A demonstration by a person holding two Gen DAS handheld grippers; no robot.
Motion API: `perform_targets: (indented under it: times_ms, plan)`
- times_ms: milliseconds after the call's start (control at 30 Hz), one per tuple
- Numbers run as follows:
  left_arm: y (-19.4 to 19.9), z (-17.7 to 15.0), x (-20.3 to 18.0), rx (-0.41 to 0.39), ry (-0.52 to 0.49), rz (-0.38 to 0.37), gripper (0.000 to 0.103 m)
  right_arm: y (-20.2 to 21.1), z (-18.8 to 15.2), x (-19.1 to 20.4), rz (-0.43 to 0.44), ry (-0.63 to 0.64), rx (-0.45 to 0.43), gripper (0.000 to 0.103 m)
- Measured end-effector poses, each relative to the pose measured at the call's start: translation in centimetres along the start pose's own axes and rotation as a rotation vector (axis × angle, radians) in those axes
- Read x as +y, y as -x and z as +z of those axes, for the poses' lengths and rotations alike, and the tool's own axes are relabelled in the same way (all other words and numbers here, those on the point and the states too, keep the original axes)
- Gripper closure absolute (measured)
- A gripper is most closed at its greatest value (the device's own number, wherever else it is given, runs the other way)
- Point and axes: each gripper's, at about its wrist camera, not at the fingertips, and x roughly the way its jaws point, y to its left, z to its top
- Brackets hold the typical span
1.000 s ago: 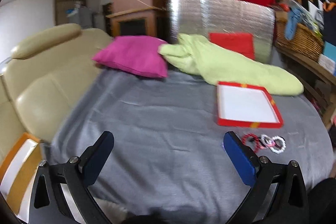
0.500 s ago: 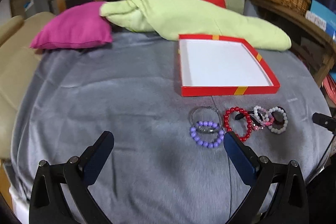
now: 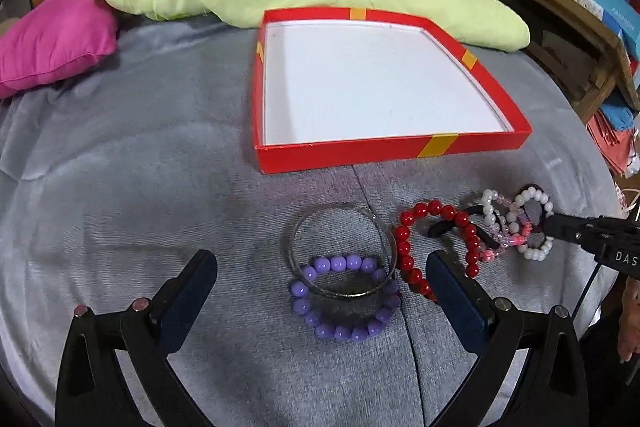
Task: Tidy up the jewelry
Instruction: 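Grasp the silver bangle with the left tool while the right tool grasps the white pearl bracelet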
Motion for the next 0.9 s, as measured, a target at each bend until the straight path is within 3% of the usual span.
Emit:
perform_targets:
  times_ms: [200,467,900]
  plan:
    - [-0.9,0.6,-0.6,-0.001,-0.037,0.012,0.001,0.8,0.1,0.5,-0.022,0.022,-0.063,0.093]
    - [-1.5,0.5,-0.4,0.003,-0.042,-0.066,0.041,3.4,0.3,-0.4,0.012,-0.014,-0.151,0.093]
    - [0.0,-0.3,0.9,-0.040,-0.052,-0.024,0.040,5.5,0.5,0.2,0.091,-0.034,-0.266,0.093]
